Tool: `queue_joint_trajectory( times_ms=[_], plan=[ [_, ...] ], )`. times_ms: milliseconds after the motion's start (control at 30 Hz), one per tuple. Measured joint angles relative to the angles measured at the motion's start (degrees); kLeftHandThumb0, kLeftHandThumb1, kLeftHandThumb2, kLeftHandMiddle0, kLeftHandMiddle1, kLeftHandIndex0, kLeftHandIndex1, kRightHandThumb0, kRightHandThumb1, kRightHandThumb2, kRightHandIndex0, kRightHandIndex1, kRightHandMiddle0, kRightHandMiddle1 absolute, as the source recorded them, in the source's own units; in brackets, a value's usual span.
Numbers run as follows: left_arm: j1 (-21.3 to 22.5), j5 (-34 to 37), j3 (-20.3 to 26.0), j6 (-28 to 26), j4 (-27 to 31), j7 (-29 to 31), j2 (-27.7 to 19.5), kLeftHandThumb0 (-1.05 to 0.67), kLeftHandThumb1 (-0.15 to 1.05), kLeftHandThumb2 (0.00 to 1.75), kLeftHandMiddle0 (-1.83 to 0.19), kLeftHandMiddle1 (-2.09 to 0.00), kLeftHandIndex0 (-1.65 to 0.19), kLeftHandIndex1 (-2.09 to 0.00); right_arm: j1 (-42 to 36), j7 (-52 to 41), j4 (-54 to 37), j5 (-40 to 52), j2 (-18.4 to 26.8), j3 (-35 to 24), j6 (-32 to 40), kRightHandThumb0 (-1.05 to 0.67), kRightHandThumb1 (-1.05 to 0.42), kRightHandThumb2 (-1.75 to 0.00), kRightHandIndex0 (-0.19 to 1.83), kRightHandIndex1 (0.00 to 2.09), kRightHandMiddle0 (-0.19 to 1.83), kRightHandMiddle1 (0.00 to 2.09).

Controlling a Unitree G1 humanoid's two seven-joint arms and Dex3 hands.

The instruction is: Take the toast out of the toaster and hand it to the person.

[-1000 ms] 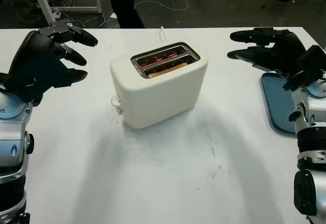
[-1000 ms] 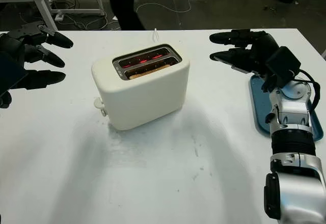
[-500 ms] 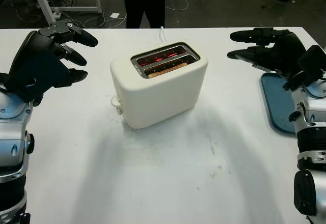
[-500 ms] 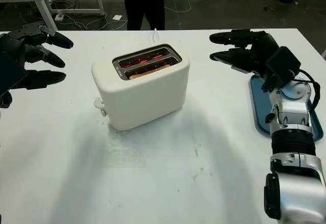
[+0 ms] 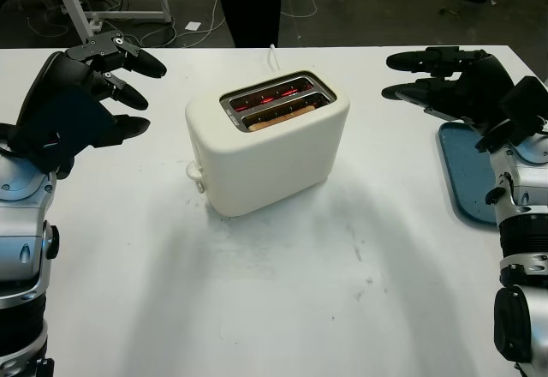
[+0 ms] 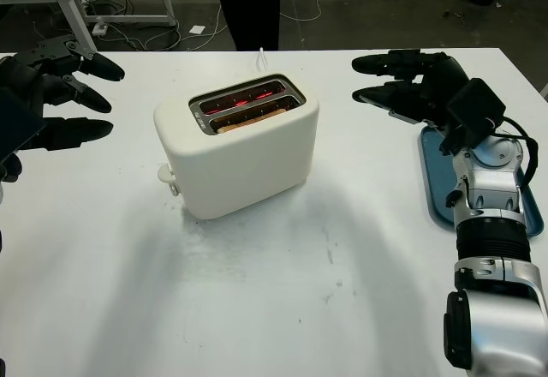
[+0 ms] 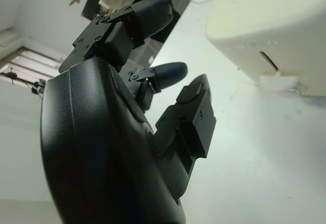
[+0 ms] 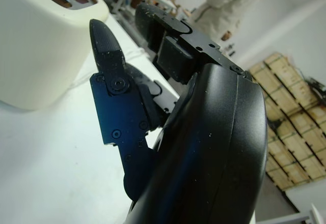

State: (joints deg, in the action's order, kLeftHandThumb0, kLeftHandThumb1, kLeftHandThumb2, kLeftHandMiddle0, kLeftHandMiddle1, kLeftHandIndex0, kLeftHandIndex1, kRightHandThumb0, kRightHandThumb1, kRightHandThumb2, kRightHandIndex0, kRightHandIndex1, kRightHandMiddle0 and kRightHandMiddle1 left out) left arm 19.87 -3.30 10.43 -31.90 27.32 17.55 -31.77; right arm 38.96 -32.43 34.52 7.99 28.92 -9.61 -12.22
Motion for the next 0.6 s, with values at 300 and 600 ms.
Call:
queue_joint_trajectory(
  times_ms=[300,600],
  plan=[
    [-0.03,-0.11,-0.01,-0.01,0.01,0.00,-0.01,0.51,0.92,0.15,-0.46,-1.38,-0.42,-1.11,0.00,0.00,-0.02,0.01,0.00,0.00,0.01,-0.42,-0.84,0.00,1.06,0.00,0.93,0.00],
    [-0.03,-0.26,-0.02,0.00,0.00,0.00,-0.02,0.55,0.92,0.16,-0.48,-1.38,-0.43,-1.11,0.00,-0.08,0.11,0.00,0.00,0.00,0.00,-0.41,-0.84,0.00,1.06,0.00,0.92,0.00]
  ],
)
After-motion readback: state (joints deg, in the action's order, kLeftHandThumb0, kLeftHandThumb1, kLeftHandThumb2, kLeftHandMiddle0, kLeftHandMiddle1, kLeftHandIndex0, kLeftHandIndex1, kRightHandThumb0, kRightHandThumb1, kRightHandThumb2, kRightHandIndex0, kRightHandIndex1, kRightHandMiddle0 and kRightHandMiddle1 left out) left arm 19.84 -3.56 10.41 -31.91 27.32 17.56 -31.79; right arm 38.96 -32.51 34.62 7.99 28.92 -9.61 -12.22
